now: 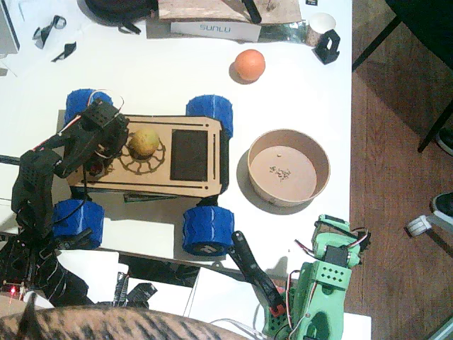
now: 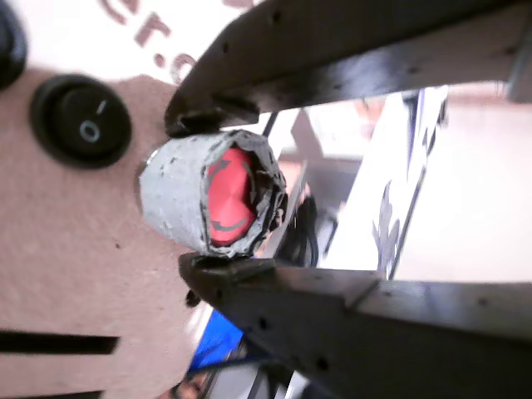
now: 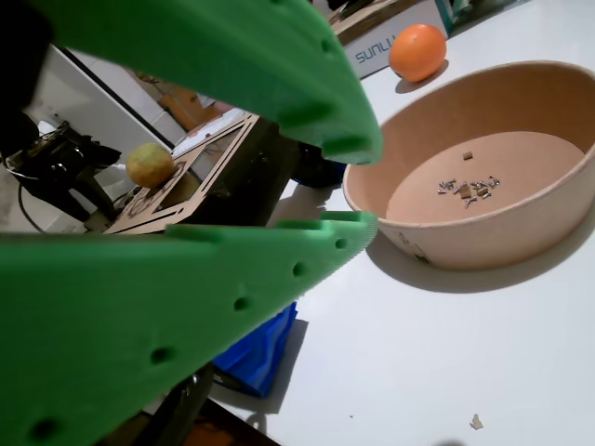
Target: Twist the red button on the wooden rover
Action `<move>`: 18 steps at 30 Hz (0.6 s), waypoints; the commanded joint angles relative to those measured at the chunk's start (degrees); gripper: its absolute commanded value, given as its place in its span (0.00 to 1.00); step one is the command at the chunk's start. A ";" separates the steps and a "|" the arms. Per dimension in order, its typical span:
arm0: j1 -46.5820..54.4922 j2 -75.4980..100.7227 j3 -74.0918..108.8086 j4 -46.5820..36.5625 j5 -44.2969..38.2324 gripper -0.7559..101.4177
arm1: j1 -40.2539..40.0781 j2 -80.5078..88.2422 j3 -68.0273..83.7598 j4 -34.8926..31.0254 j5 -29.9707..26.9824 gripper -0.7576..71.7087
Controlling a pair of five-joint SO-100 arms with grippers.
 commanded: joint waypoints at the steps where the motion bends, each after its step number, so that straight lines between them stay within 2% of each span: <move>1: 1.32 3.16 -1.58 -0.79 4.31 0.01 | 0.44 0.00 -0.18 -0.26 0.35 0.06; 9: 2.81 4.22 -1.58 1.14 16.96 0.01 | 0.44 0.00 -0.18 -0.26 0.35 0.06; 18: 5.19 4.22 -1.67 0.44 25.75 0.01 | 0.44 0.00 -0.18 -0.26 0.35 0.06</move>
